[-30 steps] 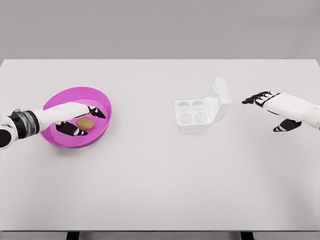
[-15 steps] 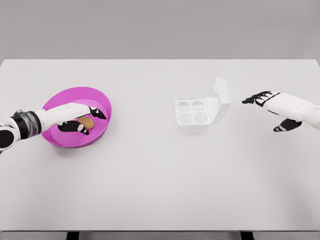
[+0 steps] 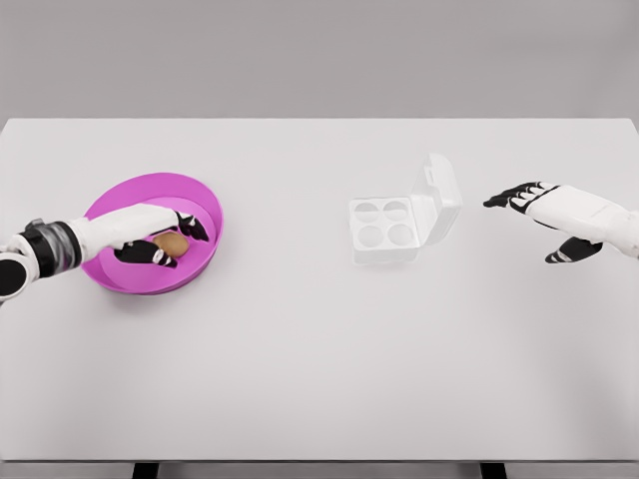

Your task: Pack egg into the box and close the box lid

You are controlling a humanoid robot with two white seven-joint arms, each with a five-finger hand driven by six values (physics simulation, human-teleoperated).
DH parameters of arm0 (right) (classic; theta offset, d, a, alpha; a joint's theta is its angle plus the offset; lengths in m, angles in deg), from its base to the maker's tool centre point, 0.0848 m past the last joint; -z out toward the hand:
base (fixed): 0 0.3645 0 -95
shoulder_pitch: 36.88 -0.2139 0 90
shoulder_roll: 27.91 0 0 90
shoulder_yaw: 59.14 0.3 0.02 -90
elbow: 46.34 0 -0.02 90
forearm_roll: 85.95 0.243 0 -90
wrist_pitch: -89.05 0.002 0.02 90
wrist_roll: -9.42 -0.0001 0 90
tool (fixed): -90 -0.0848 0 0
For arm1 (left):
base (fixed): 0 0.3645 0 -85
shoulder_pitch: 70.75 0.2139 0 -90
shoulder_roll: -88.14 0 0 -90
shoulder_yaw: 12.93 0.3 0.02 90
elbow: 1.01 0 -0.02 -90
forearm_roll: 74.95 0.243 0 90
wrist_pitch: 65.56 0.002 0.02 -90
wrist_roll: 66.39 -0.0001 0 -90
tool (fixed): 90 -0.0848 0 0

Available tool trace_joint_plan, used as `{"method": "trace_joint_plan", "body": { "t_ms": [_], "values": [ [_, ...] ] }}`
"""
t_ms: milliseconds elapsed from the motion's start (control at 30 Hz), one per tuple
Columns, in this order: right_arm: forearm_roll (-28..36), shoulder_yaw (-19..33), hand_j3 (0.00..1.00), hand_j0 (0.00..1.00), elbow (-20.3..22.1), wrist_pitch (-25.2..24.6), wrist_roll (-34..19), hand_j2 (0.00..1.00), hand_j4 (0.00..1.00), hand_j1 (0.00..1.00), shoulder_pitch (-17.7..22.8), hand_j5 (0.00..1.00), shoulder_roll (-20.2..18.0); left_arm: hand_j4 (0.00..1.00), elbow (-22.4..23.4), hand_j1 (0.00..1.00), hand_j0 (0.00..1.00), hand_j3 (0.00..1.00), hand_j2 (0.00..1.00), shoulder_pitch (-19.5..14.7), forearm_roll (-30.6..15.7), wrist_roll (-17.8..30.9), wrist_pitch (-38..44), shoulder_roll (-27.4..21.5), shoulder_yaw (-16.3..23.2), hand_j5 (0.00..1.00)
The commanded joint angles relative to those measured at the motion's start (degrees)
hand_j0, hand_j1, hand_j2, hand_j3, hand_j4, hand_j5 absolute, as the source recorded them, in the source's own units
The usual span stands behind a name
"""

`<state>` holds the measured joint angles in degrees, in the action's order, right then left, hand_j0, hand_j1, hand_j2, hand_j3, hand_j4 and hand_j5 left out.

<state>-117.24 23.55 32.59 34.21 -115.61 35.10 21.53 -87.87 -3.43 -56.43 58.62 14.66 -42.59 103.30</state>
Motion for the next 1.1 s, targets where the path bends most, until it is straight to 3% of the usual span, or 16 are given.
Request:
{"method": "trace_joint_plan", "body": {
  "t_ms": [0, 100, 500, 800, 1067],
  "values": [
    [0.4, 0.0, 1.0, 1.0, 0.1, -0.2, 0.0, 1.0, 1.0, 1.0, 0.0, 1.0, 0.1, 0.65, -0.1, 0.65, 0.65, 0.65, 0.65, 0.0, -0.2, 0.0, 0.0, 0.0, -0.2, 0.65],
    [0.4, 0.1, 1.0, 1.0, 0.1, -0.2, 0.0, 1.0, 1.0, 1.0, 0.0, 1.0, 0.2, 0.61, -0.2, 0.61, 0.61, 0.61, 0.61, 0.1, -0.2, 0.0, 0.0, 0.0, -0.5, 0.61],
    [0.5, 0.2, 1.0, 1.0, 0.2, -0.2, 0.0, 1.0, 1.0, 1.0, 0.1, 1.0, 0.3, 0.59, -0.2, 0.59, 0.59, 0.59, 0.59, 0.2, -0.2, 0.0, 1.8, -0.1, -0.4, 0.59],
    [0.5, 0.2, 1.0, 1.0, 0.2, -0.2, 0.0, 1.0, 1.0, 1.0, 0.2, 1.0, 0.0, 0.37, -0.1, 0.37, 0.37, 0.37, 0.37, 0.2, -0.2, 0.0, 1.9, -0.1, -0.3, 0.37],
    [0.5, 0.3, 1.0, 1.0, 0.2, -0.2, 0.0, 1.0, 1.0, 1.0, 0.2, 1.0, 0.0, 0.34, -0.5, 0.34, 0.34, 0.34, 0.34, -0.3, -0.9, 0.0, 1.9, -0.1, -0.7, 0.34]
  ]
}}
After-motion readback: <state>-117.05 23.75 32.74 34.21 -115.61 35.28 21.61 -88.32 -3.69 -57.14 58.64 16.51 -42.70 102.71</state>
